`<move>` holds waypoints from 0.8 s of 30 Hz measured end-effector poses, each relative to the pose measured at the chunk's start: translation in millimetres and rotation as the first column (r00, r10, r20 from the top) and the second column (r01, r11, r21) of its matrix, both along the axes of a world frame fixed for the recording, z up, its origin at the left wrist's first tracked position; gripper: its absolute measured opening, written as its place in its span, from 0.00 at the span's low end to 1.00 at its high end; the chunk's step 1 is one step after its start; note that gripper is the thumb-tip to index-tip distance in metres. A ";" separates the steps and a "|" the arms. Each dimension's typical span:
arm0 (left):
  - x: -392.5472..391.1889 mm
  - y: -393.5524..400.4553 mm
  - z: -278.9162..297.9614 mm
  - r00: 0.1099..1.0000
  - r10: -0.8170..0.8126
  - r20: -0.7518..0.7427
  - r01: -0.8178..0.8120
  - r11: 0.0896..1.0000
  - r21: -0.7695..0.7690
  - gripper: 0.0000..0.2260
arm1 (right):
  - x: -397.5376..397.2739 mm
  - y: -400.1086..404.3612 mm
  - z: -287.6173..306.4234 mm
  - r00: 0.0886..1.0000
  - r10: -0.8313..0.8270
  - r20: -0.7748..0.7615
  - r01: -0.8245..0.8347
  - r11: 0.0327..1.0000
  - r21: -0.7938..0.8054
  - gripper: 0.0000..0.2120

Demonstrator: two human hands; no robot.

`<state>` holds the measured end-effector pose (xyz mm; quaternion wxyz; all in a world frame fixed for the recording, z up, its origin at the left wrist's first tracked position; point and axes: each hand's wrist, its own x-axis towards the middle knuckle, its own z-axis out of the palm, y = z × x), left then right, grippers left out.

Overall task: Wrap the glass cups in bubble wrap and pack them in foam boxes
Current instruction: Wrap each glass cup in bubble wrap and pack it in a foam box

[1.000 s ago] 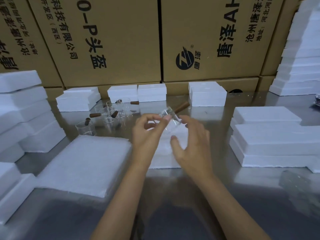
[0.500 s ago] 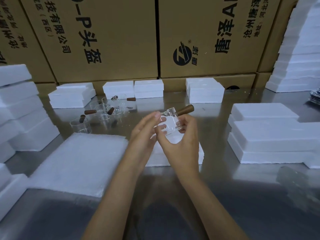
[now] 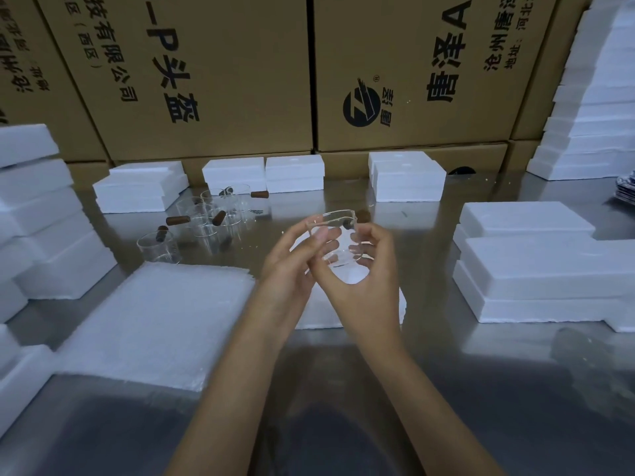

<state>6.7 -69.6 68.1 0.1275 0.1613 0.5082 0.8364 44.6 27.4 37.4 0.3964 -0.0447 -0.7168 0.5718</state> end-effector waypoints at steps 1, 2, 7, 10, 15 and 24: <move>0.7 1.0 -1.2 1.000 0.028 -0.014 -0.028 1.000 0.008 0.26 | 0.4 -1.6 -0.6 1.000 -0.018 0.002 0.018 1.000 0.019 0.30; 1.4 2.1 -2.3 0.998 0.050 -0.032 -0.050 0.999 0.001 0.26 | 1.3 -2.8 -0.9 1.000 -0.030 0.003 0.030 0.999 0.014 0.30; 1.3 5.9 -4.6 0.985 0.117 -0.128 -0.127 0.989 -0.079 0.24 | 3.9 0.6 2.3 0.999 0.028 -0.028 -0.032 0.987 -0.155 0.25; -1.7 5.3 -4.7 0.986 0.165 -0.004 -0.165 0.986 -0.002 0.24 | 4.0 7.1 9.5 0.980 0.195 -0.027 -0.187 0.879 -0.438 0.24; -2.1 -0.9 -2.1 0.994 -0.019 0.105 0.025 0.998 -0.056 0.24 | 4.9 13.7 15.0 0.902 0.422 -0.087 -0.382 0.690 -0.615 0.14; -0.3 -2.2 -0.2 1.000 -0.017 0.008 0.017 1.000 -0.002 0.18 | 4.1 13.1 16.4 0.844 0.536 -0.033 -0.413 0.608 -0.678 0.14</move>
